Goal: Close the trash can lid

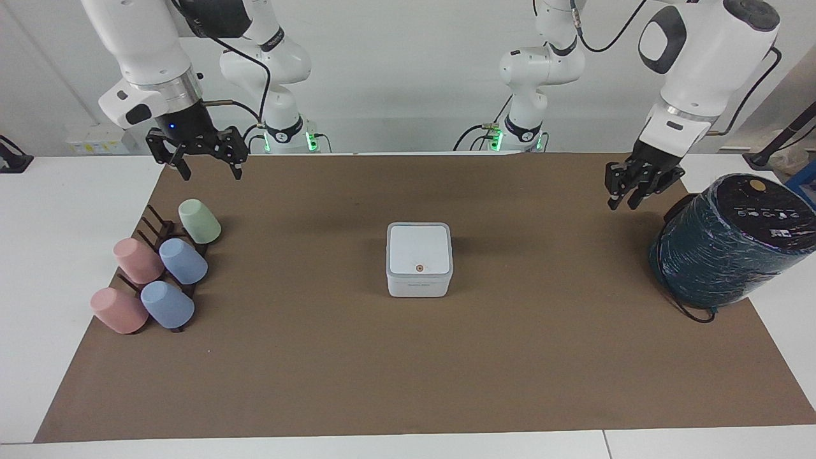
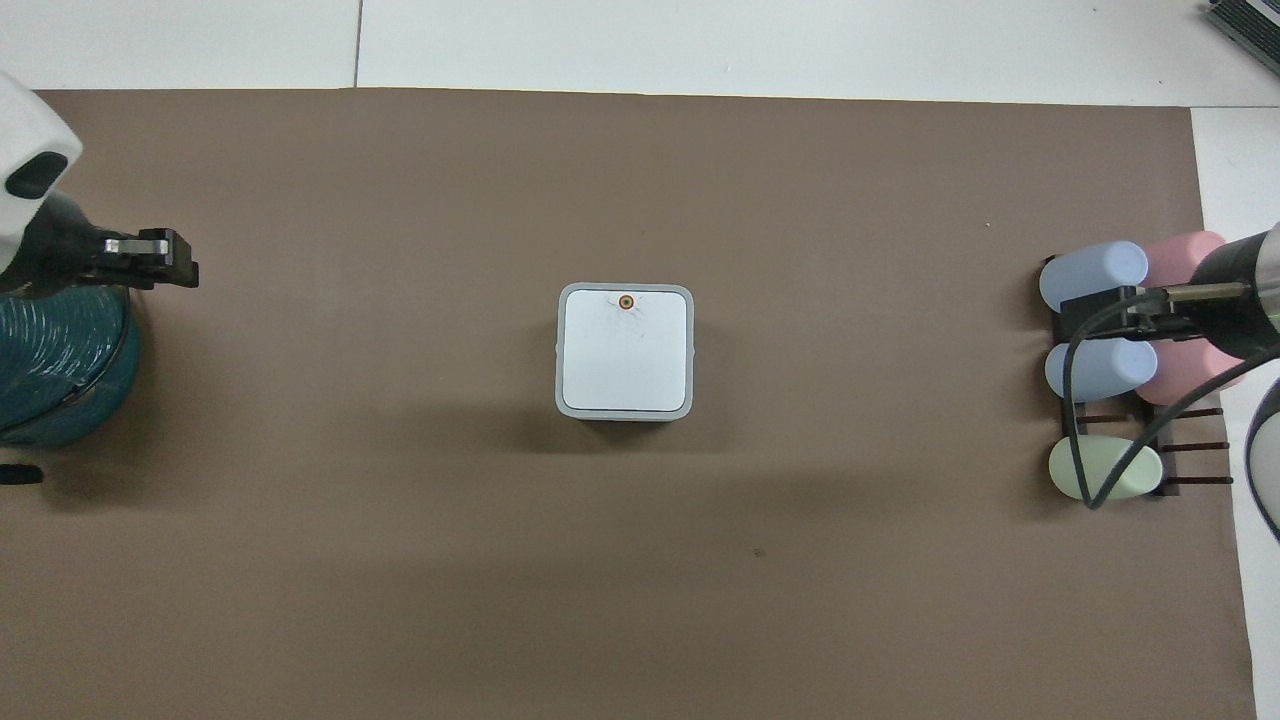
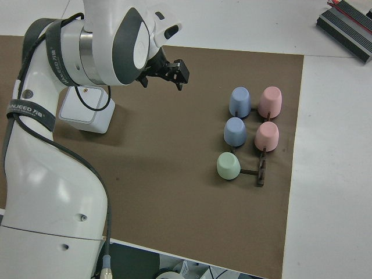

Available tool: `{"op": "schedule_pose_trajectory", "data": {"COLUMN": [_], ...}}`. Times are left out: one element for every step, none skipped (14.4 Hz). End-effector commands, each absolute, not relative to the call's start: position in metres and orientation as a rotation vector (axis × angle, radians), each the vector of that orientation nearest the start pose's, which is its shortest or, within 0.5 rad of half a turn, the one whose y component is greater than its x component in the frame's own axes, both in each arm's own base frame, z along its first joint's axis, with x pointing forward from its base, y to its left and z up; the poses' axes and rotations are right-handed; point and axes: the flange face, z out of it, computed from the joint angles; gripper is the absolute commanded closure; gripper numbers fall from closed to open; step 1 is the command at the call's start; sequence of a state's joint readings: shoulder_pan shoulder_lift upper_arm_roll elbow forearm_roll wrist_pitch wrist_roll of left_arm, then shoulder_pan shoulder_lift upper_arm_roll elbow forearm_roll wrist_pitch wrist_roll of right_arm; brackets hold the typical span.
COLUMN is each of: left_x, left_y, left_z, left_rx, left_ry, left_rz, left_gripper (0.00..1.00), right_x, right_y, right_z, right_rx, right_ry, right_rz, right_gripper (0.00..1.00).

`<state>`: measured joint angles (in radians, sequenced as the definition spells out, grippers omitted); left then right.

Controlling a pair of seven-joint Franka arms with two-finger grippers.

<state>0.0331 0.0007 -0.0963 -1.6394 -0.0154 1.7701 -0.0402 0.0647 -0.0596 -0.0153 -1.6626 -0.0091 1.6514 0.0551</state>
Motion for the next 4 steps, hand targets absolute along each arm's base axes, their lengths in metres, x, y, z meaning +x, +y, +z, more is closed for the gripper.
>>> {"op": "schedule_pose_trajectory", "data": {"left_x": [0.5667, 0.5669, 0.5661, 0.5650], "left_y": [-0.0364, -0.0387, -0.0406, -0.0415], "left_z": [0.6139, 0.6142, 0.6134, 0.6143], "left_rx": [-3.083, -3.080, -3.082, -3.081], "left_ry": [0.068, 0.076, 0.078, 0.083], "left_rz": [-0.208, -0.213, -0.209, -0.208], "left_gripper": [0.00, 0.00, 0.00, 0.00], "right_x": [0.5407, 0.5407, 0.5407, 0.5407], "right_y": [0.0233, 0.0233, 0.0241, 0.0241], "right_z": [0.6248, 0.6248, 0.6248, 0.6248], "right_rx": [-3.138, -3.138, -3.138, -3.137], "right_ry": [-0.007, -0.007, -0.010, -0.010], "right_rz": [-0.062, -0.062, -0.062, -0.062], "right_gripper": [0.00, 0.00, 0.00, 0.00]}}
